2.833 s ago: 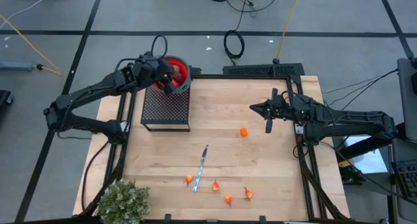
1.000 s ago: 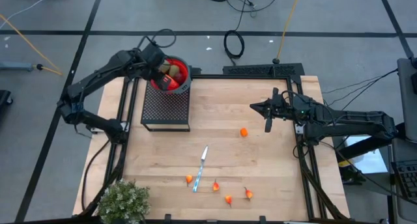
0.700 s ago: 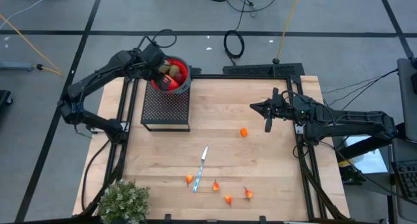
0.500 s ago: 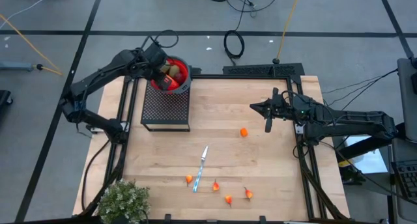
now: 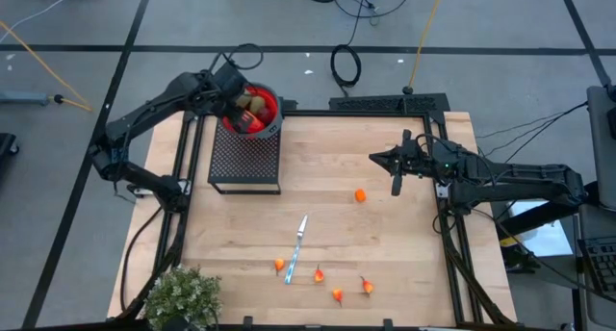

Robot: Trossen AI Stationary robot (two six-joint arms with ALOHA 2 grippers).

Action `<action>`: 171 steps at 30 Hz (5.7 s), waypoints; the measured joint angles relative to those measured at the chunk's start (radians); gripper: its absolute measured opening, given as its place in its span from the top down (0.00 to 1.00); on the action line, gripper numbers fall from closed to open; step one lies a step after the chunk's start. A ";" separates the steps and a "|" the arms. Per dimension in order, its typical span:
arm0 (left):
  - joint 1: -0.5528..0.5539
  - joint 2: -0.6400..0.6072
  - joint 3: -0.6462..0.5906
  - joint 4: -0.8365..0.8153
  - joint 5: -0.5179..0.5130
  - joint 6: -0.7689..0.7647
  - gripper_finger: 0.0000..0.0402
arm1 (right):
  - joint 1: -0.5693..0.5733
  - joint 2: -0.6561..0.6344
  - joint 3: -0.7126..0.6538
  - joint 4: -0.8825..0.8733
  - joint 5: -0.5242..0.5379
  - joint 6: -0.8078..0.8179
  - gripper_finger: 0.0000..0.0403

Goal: Pick & Place Fruit
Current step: Put the red pomegranate into the red strainer bowl on the shelf, then put the orange into the red strainer bowl on the shelf

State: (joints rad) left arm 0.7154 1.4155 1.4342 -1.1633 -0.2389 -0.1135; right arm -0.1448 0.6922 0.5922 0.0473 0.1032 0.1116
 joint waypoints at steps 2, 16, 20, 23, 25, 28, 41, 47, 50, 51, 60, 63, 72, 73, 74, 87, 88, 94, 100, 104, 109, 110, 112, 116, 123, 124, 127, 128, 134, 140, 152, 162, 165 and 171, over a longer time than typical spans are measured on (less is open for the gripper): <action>0.000 0.000 0.000 0.000 -0.012 0.000 0.54 | 0.000 0.000 0.000 0.000 0.000 0.000 1.00; 0.016 0.000 0.000 0.001 -0.024 0.002 0.41 | 0.000 0.000 0.000 0.001 0.000 0.000 1.00; 0.016 0.000 0.000 0.001 -0.024 0.002 0.39 | 0.000 0.000 0.000 0.001 0.000 0.000 1.00; 0.016 0.000 0.000 0.009 -0.024 0.012 0.40 | 0.000 0.000 0.000 0.001 0.000 0.000 1.00; 0.016 0.000 0.010 0.006 -0.024 0.023 0.40 | 0.000 0.000 0.000 0.001 0.000 0.000 1.00; 0.016 -0.002 0.060 0.006 -0.025 0.037 0.40 | 0.000 0.000 0.000 0.001 0.000 0.000 1.00; -0.106 -0.005 0.327 0.000 0.052 -0.118 0.40 | 0.000 0.000 0.000 0.001 0.000 0.000 1.00; -0.259 -0.004 0.328 0.003 0.062 -0.136 0.40 | 0.000 0.000 0.000 0.001 0.000 0.000 1.00; -0.342 -0.004 0.327 0.044 0.055 -0.149 0.44 | 0.000 0.000 0.000 0.001 0.000 0.000 1.00; -0.369 -0.003 0.327 0.066 0.055 -0.154 0.47 | 0.000 0.000 0.000 0.001 0.000 -0.001 1.00; -0.547 -0.003 0.327 0.233 0.055 -0.079 0.77 | 0.001 0.000 0.000 -0.005 -0.022 -0.027 1.00; -0.587 -0.003 0.327 0.244 0.056 -0.069 0.87 | 0.001 0.000 0.000 -0.018 -0.073 -0.027 1.00; -0.674 -0.003 0.327 0.237 0.056 -0.001 0.96 | 0.002 0.002 0.000 -0.030 -0.218 -0.018 1.00; -0.680 -0.003 0.327 0.233 0.056 0.000 0.95 | 0.002 0.005 0.000 -0.030 -0.232 -0.019 1.00; -0.686 -0.004 0.327 0.227 0.055 0.000 0.95 | 0.002 0.006 0.000 -0.032 -0.243 -0.018 1.00; -0.699 -0.166 -0.010 0.476 0.056 -0.055 0.97 | 0.003 0.087 0.000 -0.035 -0.266 0.032 0.99; -0.701 -0.190 -0.045 0.482 0.057 -0.058 0.97 | 0.003 0.098 0.000 -0.033 -0.266 0.033 0.99; -0.702 -0.315 -0.245 0.634 0.065 -0.076 0.98 | 0.003 0.163 0.000 -0.040 -0.266 0.034 0.99; -0.705 -0.454 -0.447 0.781 0.066 -0.079 0.97 | 0.004 0.227 0.040 -0.120 -0.263 0.031 0.99; -0.705 -0.538 -0.558 0.833 0.067 -0.091 0.99 | 0.004 0.272 0.099 -0.225 -0.260 0.031 0.99; -0.705 -0.648 -0.673 0.891 0.066 -0.091 0.97 | 0.009 0.330 0.187 -0.354 -0.249 0.030 0.99; -0.705 -0.669 -0.691 0.901 0.066 -0.091 0.96 | 0.015 0.342 0.208 -0.393 -0.232 0.029 0.99; -0.705 -0.715 -0.725 0.913 0.066 -0.091 0.96 | 0.029 0.369 0.251 -0.458 -0.206 0.024 0.99; -0.705 -0.796 -0.782 0.940 0.081 -0.063 0.99 | 0.050 0.422 0.338 -0.577 -0.180 0.019 0.99; -0.705 -0.909 -0.875 0.958 0.098 -0.045 0.96 | 0.077 0.534 0.475 -0.712 -0.150 0.035 0.99; -0.705 -0.924 -0.890 0.960 0.106 -0.041 0.96 | 0.081 0.551 0.495 -0.734 -0.133 0.037 0.99; -0.705 -0.966 -0.933 0.995 0.133 -0.031 0.98 | 0.082 0.602 0.545 -0.787 -0.128 0.043 0.99; -0.705 -0.980 -0.949 1.011 0.142 -0.024 0.99 | 0.082 0.617 0.556 -0.794 -0.128 0.051 0.99; -0.705 -1.055 -1.006 1.035 0.161 -0.021 0.96 | 0.081 0.686 0.564 -0.828 -0.129 0.074 0.97; -0.705 -1.079 -1.015 1.031 0.161 -0.021 0.94 | 0.080 0.738 0.564 -0.874 -0.133 0.119 0.83; -0.705 -1.077 -1.015 0.994 0.164 -0.047 0.94 | 0.054 0.786 0.564 -0.903 -0.134 0.252 0.39; -0.705 -1.077 -1.015 0.994 0.164 -0.050 0.94 | 0.027 0.786 0.496 -0.883 -0.160 0.370 0.22; -0.705 -1.077 -1.015 0.994 0.163 -0.050 0.94 | 0.023 0.786 0.474 -0.840 -0.158 0.378 0.22; -0.705 -1.077 -1.015 0.994 0.163 -0.050 0.94 | 0.021 0.786 0.405 -0.730 -0.157 0.377 0.23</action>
State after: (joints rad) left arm 0.0105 0.3386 0.4191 -0.1696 -0.0757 -0.1631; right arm -0.1242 1.4784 0.9973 -0.6828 -0.0538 0.4889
